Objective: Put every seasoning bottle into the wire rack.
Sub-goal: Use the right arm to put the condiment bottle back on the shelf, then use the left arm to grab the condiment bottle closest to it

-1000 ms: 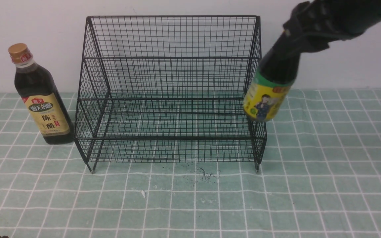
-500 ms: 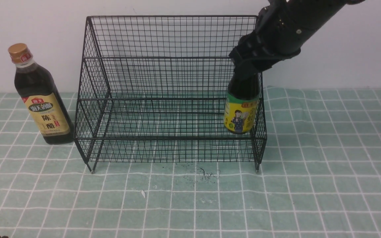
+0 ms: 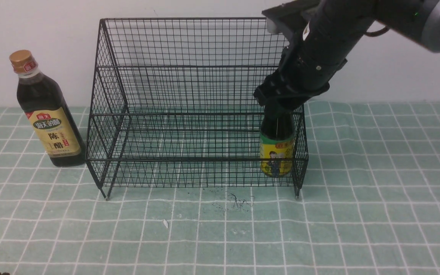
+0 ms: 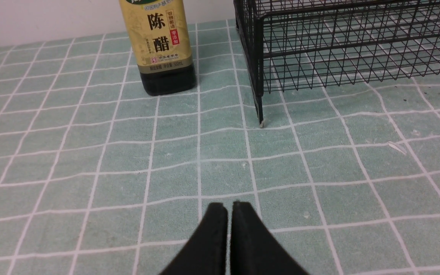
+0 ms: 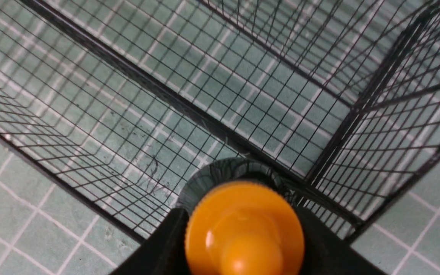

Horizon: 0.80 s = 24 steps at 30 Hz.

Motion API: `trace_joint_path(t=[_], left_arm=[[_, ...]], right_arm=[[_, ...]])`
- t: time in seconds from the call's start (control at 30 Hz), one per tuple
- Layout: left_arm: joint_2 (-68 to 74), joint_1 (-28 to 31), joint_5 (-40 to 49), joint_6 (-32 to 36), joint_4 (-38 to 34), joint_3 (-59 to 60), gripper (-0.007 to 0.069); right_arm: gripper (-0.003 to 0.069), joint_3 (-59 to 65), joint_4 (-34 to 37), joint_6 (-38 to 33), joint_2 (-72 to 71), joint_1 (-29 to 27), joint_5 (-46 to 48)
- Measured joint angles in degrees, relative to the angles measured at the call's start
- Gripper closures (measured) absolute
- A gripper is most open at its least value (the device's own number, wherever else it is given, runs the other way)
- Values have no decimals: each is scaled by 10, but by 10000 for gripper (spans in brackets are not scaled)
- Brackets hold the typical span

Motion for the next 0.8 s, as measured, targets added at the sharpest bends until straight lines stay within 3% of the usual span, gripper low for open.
trace_joint_path(t=[0.17,0.37,0.53,0.67,0.8], left_arm=[[0,0,0,0,0,0,627],[0,0,0,0,0,0,627],[0,0,0,0,0,0,627],[0,0,0,0,0,0,627],[0,0,0,0,0,0,627]], right_arm=[[351,0,-1,26,14,2,4],[237,-1,-1,65,6,3,-6],[193,-1,-2,76,-46,3,-7],[214,-1,-4,80,-123,3,-7],[339,-1,-23,103,-253,3,-6]])
